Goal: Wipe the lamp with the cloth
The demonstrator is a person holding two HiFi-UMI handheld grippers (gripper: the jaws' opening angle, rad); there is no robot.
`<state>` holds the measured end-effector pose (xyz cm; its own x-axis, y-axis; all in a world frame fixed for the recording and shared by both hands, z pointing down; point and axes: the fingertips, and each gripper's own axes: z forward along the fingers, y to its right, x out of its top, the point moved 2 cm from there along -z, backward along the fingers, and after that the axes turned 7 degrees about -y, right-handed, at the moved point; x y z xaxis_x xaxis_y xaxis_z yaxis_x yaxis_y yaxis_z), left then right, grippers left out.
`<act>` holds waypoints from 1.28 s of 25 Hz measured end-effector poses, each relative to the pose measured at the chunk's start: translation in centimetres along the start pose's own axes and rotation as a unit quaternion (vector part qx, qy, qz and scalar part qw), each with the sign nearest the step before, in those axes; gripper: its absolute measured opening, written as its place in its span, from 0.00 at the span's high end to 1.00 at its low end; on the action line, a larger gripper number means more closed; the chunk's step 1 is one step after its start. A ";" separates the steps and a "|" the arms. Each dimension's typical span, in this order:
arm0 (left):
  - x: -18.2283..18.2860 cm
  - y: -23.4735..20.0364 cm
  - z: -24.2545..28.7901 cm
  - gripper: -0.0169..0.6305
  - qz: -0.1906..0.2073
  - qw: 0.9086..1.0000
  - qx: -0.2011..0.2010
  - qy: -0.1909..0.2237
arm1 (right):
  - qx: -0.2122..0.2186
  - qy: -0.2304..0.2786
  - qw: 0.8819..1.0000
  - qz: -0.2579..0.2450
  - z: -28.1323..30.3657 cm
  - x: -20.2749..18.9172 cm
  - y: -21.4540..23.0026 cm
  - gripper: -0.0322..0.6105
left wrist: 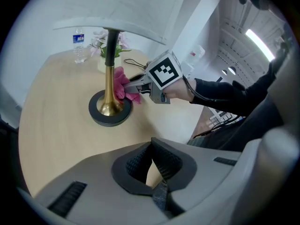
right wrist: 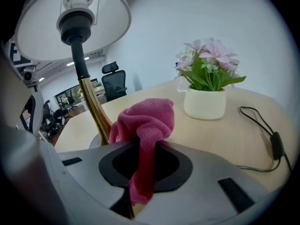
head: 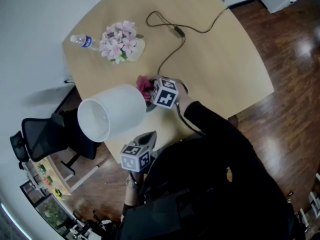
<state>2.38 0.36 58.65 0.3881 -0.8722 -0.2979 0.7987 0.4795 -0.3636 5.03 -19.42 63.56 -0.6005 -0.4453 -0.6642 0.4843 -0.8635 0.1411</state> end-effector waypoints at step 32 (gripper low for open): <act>-3.9 -2.4 -0.7 0.97 -0.080 0.996 0.026 0.019 | 0.266 -0.045 0.947 -0.176 5.4 4.2 -0.9 0.85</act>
<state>-1.41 2.69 60.05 0.2371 -0.9321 -0.2739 0.8722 0.3284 -0.3626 -1.35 -21.82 64.68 -0.7286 -0.1047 -0.6768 -0.1306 -0.9489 0.2873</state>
